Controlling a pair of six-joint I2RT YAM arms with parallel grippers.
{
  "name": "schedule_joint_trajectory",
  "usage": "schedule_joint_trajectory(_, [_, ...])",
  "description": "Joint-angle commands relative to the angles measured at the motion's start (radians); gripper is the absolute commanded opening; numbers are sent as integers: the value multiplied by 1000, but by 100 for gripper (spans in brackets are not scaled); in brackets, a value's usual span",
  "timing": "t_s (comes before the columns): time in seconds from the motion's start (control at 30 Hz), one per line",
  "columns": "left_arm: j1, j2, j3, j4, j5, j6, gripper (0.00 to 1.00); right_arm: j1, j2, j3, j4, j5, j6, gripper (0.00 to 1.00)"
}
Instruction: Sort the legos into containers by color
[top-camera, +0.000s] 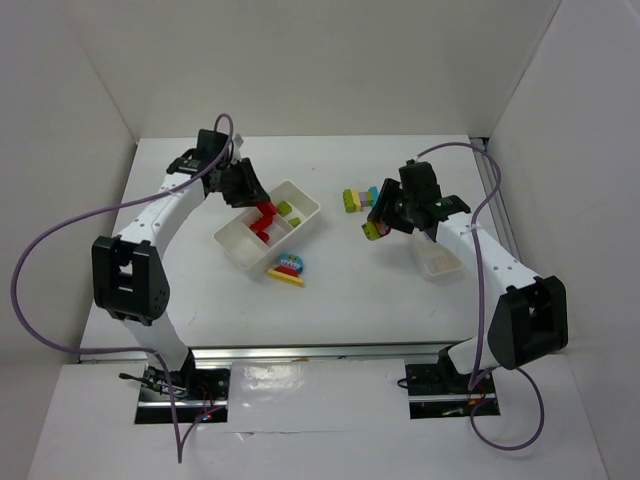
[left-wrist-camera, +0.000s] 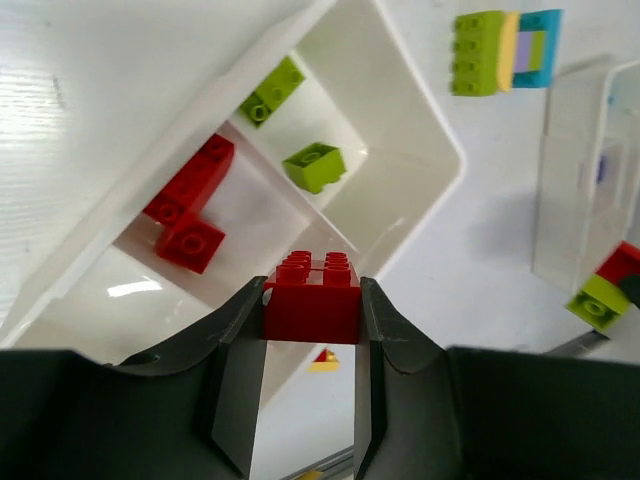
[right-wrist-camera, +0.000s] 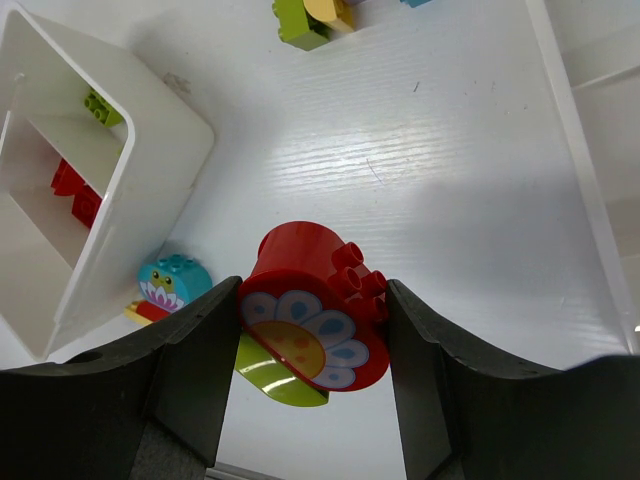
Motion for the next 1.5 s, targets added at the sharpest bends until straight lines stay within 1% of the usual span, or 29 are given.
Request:
schedule_joint_trajectory(0.0, [-8, 41, 45, -59, -98, 19, 0, 5, -20, -2, -13, 7, -6, 28])
schedule_joint_trajectory(0.1, [-8, 98, 91, -70, -120, 19, 0, 5, -10, 7, -13, 7, -15, 28])
schedule_joint_trajectory(0.13, [-19, 124, 111, -86, -149, 30, 15, 5, -10, 7, -13, 7, -16, 28])
schedule_joint_trajectory(0.23, [-41, 147, 121, -110, -162, 53, 40, 5, -10, 7, -13, 7, -16, 28])
schedule_joint_trajectory(0.27, [-41, 147, 121, -120, -173, 53, 52, 5, -10, 7, -13, 7, -16, 28])
schedule_joint_trajectory(0.3, [-41, 147, 121, -120, -173, 53, 70, 5, -10, 7, -13, 7, -16, 28])
schedule_joint_trajectory(0.37, [-50, 134, 121, -120, -173, 53, 77, 5, 0, 7, -13, 7, -16, 28])
schedule_joint_trajectory(0.4, [-50, 124, 121, -120, -173, 53, 87, 5, 0, 18, -13, 7, -16, 28])
schedule_joint_trajectory(0.47, [-50, 105, 130, -120, -173, 75, 98, 5, 0, 18, -22, 7, -16, 28])
schedule_joint_trajectory(0.53, [-50, 65, 130, -120, -150, 91, 96, 14, 0, 27, -22, 25, -26, 28])
schedule_joint_trajectory(0.57, [-59, 48, 130, -120, -110, 113, 94, 15, 0, 27, -22, 25, -26, 28])
schedule_joint_trajectory(0.63, [-59, 0, 98, -58, -9, 150, 89, 15, 0, 27, -22, 25, -26, 28])
schedule_joint_trajectory(0.67, [-70, -51, 76, -26, 51, 160, 89, 15, 0, 27, -22, 25, -26, 28])
schedule_joint_trajectory(0.7, [-79, -69, 37, 37, 203, 170, 89, 15, -9, 27, -10, 25, -35, 28])
schedule_joint_trajectory(0.73, [-79, -80, 18, 64, 275, 170, 87, 15, -9, 27, 5, 13, -35, 28])
schedule_joint_trajectory(0.77, [-96, -80, 0, 94, 339, 155, 84, 15, -9, 27, 15, -7, -35, 28])
schedule_joint_trajectory(0.8, [-122, -80, -48, 131, 452, 115, 83, 15, -9, 27, 24, -19, -35, 28])
schedule_joint_trajectory(0.83, [-136, -80, -80, 177, 505, 86, 83, 15, -9, 27, 24, -30, -35, 28])
schedule_joint_trajectory(0.87, [-152, -80, -111, 282, 539, 50, 85, 24, -9, 27, 33, -53, -35, 28])
schedule_joint_trajectory(0.9, [-168, -80, -138, 336, 585, -18, 88, 24, 0, 27, 33, -62, -35, 28])
schedule_joint_trajectory(0.93, [-200, -80, -183, 384, 585, -52, 92, 33, 0, 36, 33, -62, -35, 28])
schedule_joint_trajectory(1.0, [-235, -70, -197, 450, 573, -100, 92, 42, 0, 46, 42, -62, -35, 28])
schedule_joint_trajectory(1.03, [-267, -57, -197, 462, 517, -132, 92, 51, 0, 46, 42, -62, -35, 28])
schedule_joint_trajectory(1.17, [-324, -17, -221, 587, 467, -235, 92, 51, 0, 46, 42, -62, -17, 28])
schedule_joint_trajectory(1.3, [-364, 9, -222, 613, 381, -255, 94, 61, 0, 35, 52, -62, 6, 28])
schedule_joint_trajectory(1.37, [-377, 20, -222, 633, 372, -269, 94, 61, 0, 46, 52, -53, 26, 28])
schedule_joint_trajectory(1.47, [-387, 29, -246, 693, 335, -281, 91, 71, 0, 46, 73, -53, 35, 28])
